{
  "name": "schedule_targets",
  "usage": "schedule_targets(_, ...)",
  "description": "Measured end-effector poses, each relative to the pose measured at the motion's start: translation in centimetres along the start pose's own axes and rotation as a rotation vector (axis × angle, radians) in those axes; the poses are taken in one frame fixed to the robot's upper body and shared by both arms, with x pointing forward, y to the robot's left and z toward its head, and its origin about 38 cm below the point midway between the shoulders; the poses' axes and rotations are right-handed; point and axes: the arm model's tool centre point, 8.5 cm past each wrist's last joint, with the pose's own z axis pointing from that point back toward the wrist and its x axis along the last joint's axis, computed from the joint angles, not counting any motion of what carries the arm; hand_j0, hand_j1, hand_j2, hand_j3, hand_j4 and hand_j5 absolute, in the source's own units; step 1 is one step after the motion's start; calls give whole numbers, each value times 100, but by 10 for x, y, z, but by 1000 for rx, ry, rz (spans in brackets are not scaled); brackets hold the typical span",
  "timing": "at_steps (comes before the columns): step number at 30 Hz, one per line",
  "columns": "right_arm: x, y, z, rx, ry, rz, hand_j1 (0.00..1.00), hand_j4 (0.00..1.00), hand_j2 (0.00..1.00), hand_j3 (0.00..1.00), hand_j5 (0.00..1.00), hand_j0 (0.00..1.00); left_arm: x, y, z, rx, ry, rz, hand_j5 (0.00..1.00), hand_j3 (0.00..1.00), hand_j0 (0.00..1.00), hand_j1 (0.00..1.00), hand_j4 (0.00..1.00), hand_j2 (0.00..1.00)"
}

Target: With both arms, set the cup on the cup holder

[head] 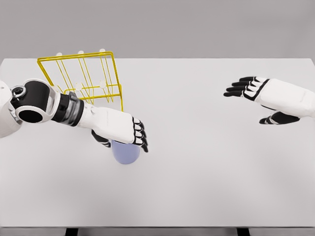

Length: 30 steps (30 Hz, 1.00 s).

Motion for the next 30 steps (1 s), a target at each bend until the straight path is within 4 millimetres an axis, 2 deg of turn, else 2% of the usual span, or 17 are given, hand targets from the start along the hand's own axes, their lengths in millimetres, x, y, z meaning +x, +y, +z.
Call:
schedule_targets(5, 0, 0, 0, 0, 0, 0, 100, 100, 100, 100, 100, 100, 0, 0, 0, 1, 0, 0, 55, 55, 55, 55, 55, 55)
schedule_targets(17, -1, 5, 4, 24, 7, -5, 100, 100, 100, 100, 100, 100, -2, 9, 12, 27, 13, -1, 54, 54, 54, 54, 54, 54)
schedule_targets(30, -2, 5, 9, 41, 18, 1, 100, 100, 100, 100, 100, 100, -3, 27, 43, 89, 46, -9, 54, 54, 54, 54, 54, 54)
